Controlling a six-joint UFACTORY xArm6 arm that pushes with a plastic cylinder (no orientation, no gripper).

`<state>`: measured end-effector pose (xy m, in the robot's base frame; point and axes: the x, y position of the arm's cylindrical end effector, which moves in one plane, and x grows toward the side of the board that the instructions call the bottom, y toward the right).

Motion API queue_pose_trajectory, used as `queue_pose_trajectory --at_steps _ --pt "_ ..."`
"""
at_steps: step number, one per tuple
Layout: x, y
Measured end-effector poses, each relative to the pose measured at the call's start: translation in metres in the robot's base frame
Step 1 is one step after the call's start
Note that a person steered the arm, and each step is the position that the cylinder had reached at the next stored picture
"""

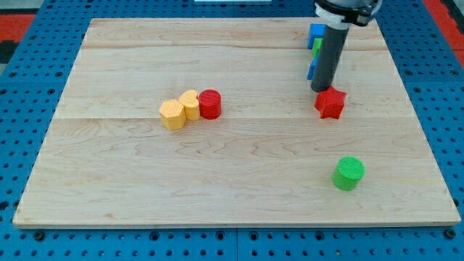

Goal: Move the red star into the red circle

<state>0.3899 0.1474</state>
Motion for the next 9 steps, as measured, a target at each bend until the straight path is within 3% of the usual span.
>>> queue_pose_trajectory --at_steps 1,3,5,7,8,9 --pt "0.036 -0.015" --pt "0.041 -0.091" --pt "0.016 -0.029" --pt "0.027 0.095" --pt "0.069 0.054" --pt "0.084 -0.011"
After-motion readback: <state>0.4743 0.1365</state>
